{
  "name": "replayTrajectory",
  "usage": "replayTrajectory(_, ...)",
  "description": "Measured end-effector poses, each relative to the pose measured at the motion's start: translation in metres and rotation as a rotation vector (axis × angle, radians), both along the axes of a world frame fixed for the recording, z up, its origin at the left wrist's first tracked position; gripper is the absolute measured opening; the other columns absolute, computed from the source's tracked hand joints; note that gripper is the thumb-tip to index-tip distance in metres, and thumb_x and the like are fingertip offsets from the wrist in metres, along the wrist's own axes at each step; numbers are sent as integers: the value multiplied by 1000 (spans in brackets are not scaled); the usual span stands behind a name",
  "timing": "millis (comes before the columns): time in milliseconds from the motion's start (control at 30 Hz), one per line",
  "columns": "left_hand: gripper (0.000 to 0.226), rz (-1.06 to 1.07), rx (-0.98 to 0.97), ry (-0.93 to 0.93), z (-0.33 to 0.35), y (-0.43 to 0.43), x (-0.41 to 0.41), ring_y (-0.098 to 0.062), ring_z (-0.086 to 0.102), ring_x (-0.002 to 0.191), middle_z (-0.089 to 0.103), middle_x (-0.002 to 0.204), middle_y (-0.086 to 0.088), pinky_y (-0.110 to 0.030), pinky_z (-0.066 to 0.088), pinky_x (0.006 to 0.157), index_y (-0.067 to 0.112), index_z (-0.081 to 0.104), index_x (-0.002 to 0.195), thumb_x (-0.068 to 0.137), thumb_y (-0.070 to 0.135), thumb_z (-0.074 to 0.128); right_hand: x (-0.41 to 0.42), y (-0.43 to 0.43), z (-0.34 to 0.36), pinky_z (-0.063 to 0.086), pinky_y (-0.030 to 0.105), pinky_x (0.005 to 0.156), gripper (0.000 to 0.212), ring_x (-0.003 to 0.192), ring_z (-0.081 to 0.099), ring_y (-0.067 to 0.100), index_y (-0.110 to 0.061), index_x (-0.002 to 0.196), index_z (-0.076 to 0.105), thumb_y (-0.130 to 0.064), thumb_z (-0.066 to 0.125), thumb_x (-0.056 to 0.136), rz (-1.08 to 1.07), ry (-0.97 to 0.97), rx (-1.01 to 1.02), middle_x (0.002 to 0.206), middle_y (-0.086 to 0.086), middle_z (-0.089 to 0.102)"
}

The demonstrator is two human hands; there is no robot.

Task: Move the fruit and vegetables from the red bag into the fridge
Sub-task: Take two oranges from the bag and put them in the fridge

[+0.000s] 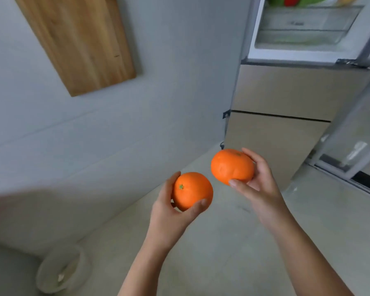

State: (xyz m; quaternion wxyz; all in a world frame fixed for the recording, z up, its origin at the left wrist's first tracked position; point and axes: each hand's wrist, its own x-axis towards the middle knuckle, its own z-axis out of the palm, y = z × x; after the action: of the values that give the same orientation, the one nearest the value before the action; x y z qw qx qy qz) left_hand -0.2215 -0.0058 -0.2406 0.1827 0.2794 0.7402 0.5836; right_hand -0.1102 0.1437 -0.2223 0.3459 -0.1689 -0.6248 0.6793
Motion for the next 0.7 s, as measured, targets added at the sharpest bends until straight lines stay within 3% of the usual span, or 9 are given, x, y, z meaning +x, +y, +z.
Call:
replayTrajectory(233,69,-145,0,-8,-1,75,-56,1,55,92,48,111,26,-3,43,64,49,41,116,55,46,73,-28,58,-3,48,14,73,68,102,59,0,-37,117,46,-22,76,57,-194,-30,40,129,-4,49)
replayTrajectory(533,64,-314,-1,49,3,216,-82,4,52,93,44,110,31,-6,45,63,54,39,112,56,50,70,-28,176,-7,49,11,65,66,89,59,-8,-41,109,45,-44,68,47,-475,-71,35,115,-13,50)
replayTrajectory(700,67,-356,64,74,13,320,-78,4,51,94,44,111,29,-2,43,64,47,39,118,58,48,69,-19,269,0,50,21,73,76,95,57,-2,-44,110,43,-53,74,42,-522,-94,75,117,-16,47)
